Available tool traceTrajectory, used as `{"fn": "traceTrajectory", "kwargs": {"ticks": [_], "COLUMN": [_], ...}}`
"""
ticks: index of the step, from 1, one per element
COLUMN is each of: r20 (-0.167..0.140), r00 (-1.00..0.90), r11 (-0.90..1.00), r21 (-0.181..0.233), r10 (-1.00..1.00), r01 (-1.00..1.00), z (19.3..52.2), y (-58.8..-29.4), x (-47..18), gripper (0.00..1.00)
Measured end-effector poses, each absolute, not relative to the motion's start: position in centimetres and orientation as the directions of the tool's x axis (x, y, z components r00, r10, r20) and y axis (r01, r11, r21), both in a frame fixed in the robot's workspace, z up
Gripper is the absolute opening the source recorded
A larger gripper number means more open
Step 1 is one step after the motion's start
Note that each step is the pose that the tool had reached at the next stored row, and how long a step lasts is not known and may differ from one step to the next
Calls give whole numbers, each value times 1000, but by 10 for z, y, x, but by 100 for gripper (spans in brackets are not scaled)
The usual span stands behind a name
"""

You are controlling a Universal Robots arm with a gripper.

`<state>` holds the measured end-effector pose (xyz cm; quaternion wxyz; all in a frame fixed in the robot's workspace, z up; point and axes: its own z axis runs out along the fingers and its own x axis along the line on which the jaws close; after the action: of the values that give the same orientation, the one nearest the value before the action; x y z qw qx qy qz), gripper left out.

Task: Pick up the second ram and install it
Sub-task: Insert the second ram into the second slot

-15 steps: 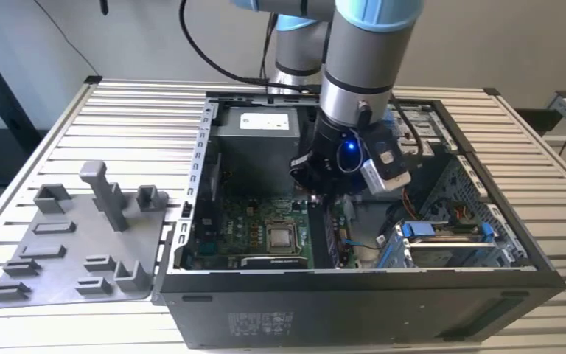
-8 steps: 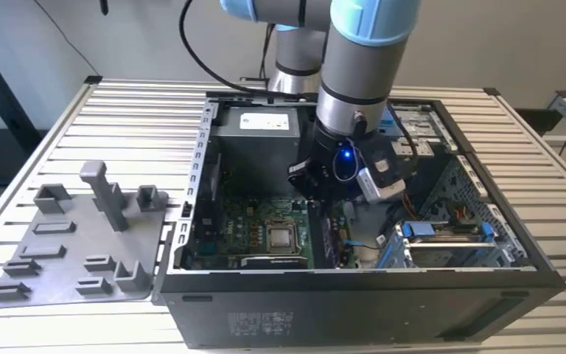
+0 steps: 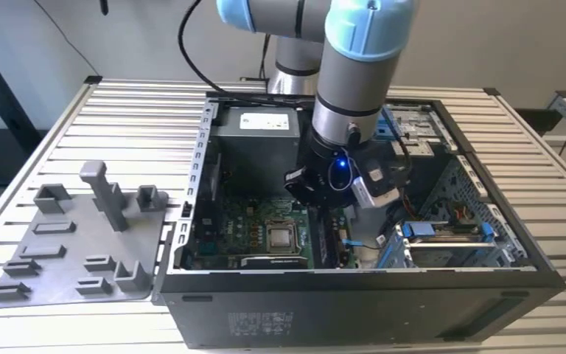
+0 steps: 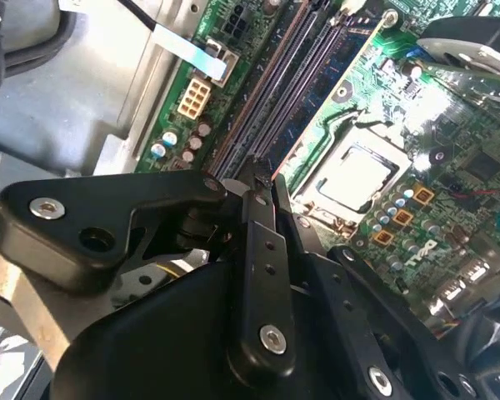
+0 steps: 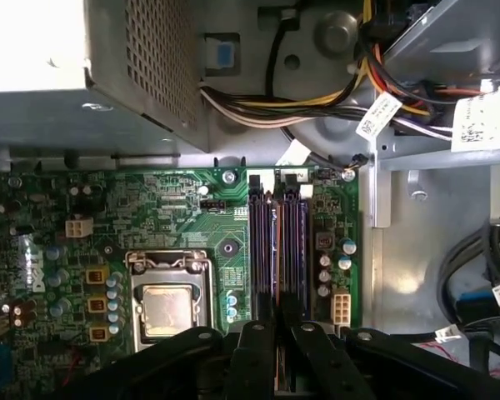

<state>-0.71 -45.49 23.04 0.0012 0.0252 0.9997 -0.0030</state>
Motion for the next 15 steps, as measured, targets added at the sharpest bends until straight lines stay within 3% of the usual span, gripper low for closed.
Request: {"fn": "traceTrajectory", "kwargs": {"ticks": [15], "r20": [-3], "r00": [-998], "r11": [998], "r21": [-6], "r10": [60], "r01": [60], "z": [221], "y": [-455], "x": [-9], "gripper": [14]}}
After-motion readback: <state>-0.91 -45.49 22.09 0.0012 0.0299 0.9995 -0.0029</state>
